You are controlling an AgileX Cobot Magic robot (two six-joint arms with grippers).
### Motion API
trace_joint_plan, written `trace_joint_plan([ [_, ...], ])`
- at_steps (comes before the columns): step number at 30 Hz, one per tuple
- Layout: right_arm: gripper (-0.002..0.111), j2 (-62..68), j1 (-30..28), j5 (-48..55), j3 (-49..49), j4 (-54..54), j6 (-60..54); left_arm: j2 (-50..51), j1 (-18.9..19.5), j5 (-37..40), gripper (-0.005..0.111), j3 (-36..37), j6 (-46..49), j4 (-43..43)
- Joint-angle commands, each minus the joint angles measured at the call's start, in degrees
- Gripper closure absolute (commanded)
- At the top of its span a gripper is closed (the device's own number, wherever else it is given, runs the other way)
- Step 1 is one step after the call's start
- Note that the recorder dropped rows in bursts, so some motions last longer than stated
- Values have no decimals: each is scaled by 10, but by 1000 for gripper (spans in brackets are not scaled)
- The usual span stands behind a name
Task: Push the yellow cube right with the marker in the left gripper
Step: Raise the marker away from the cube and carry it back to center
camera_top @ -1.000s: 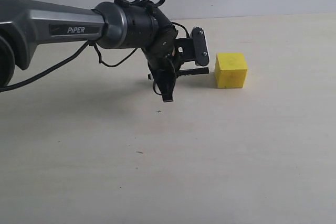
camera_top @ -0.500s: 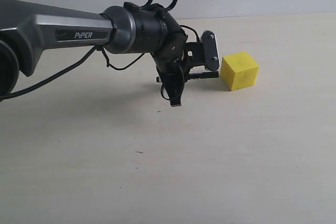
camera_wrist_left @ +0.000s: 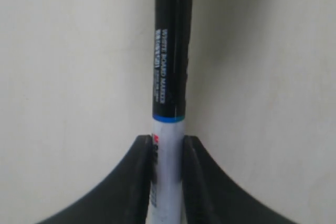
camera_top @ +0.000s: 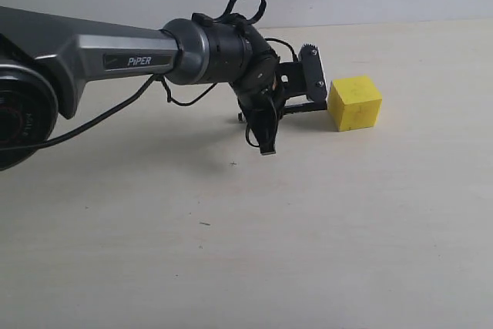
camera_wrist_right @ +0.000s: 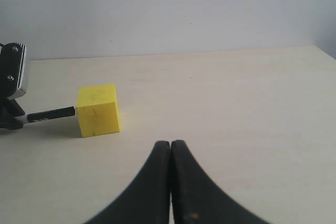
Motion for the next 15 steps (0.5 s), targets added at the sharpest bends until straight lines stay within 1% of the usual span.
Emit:
trace_joint_plan([
  [1,108,-3,-3,-3,3,0,-4,-17,4,37,107,-4,-22,-4],
  [3,108,-3,-3,-3,3,0,-4,-28,4,57,107,-4,-47,-4],
  [5,108,-3,-3,-3,3,0,-4,-42,4,92,107,-4,-67,-4],
  [7,108,-3,-3,-3,3,0,-4,-56,4,140,107,-4,-86,-5],
  [11,108,-3,-3,-3,3,0,-4,-74,6,253,107,-4,-178,-16],
  [13,108,-3,-3,-3,3,0,-4,-80,8,316,107,-1,-218,-31],
  [15,108,-3,-3,-3,3,0,-4,-90,8,355,107,13,-240,-56],
])
